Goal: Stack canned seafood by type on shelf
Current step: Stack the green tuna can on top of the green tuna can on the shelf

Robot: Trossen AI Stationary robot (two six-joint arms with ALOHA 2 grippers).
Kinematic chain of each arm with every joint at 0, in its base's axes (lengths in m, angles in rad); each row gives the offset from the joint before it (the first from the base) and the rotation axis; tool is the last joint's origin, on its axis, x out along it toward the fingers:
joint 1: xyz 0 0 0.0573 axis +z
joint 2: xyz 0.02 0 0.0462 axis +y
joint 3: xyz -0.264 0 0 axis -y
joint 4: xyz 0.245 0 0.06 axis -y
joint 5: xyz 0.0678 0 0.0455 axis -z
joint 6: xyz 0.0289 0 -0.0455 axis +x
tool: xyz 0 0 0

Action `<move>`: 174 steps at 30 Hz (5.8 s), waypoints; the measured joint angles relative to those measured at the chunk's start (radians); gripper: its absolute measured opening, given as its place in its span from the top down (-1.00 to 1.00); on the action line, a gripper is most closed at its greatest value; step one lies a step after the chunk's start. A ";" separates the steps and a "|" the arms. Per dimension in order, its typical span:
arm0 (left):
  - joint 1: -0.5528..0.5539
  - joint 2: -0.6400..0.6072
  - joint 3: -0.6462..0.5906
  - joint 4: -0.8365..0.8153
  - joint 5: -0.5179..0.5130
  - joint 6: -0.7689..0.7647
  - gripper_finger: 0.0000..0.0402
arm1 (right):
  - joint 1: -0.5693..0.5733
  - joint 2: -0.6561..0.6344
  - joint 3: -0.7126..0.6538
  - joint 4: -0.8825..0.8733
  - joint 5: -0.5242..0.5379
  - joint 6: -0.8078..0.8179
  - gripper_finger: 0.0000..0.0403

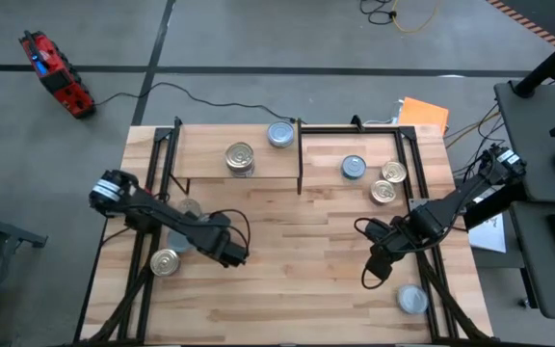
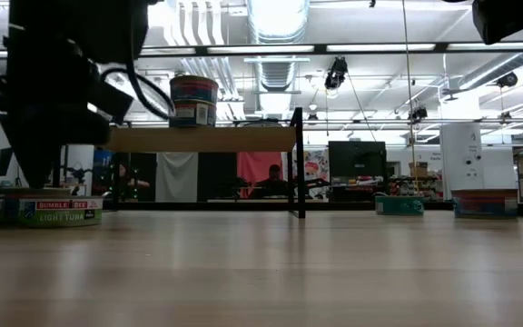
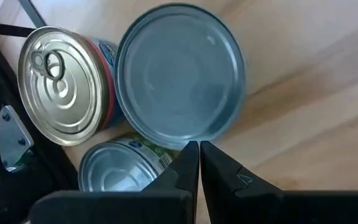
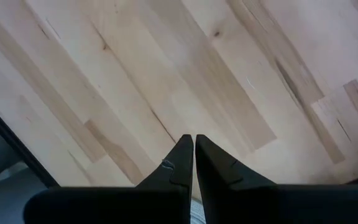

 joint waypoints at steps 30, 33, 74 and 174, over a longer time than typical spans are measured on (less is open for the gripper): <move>-0.008 0.117 0.170 0.347 0.008 0.261 1.00 | 0.000 0.000 0.000 -0.001 0.000 -0.011 0.95; -0.017 0.147 0.238 0.352 0.031 0.378 1.00 | 0.000 0.000 0.000 -0.002 0.000 -0.016 0.95; -0.025 -0.037 0.027 0.613 0.049 0.391 1.00 | -0.125 0.000 -0.001 0.132 0.128 -0.303 0.95; -0.238 -0.323 -0.442 1.144 0.024 0.471 1.00 | -0.331 0.838 0.453 0.844 0.200 -0.293 0.95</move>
